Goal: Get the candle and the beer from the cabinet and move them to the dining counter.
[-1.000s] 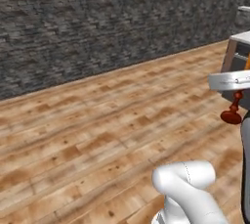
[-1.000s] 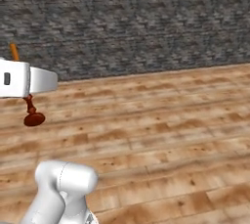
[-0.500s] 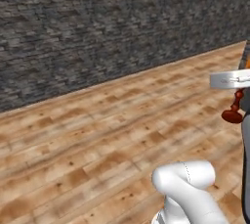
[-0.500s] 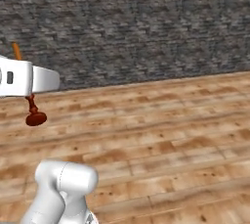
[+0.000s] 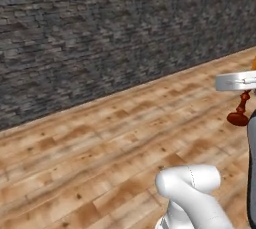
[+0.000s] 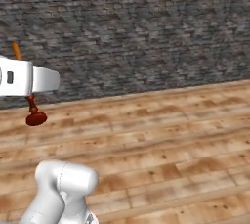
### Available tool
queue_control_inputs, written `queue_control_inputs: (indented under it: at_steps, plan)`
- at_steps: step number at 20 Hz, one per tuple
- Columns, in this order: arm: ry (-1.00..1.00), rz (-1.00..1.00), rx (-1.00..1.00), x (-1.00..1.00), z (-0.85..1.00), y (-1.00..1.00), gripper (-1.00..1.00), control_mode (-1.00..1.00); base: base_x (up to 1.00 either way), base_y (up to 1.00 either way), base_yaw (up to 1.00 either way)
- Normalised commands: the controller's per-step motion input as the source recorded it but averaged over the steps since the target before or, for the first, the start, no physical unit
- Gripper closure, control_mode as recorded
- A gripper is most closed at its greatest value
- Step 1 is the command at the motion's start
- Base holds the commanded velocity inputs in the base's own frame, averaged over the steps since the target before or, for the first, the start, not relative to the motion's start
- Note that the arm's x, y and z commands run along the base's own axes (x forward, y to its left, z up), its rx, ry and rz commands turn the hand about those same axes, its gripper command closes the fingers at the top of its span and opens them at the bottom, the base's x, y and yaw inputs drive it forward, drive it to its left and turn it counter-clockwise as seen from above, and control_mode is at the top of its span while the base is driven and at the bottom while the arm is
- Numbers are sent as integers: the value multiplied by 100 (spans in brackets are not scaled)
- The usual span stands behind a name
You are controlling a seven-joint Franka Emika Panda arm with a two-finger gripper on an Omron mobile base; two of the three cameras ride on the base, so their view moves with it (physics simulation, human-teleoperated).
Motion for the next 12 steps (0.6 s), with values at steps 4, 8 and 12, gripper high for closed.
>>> queue_control_inputs:
  at_steps: [4,8,12]
  plan:
    - [0,0,0,0,0,0,100,100,100,-3,-7]
    - [0,0,0,0,0,0,100,100,100,0,-12]
    - [0,0,0,0,0,0,100,100,100,0,-21]
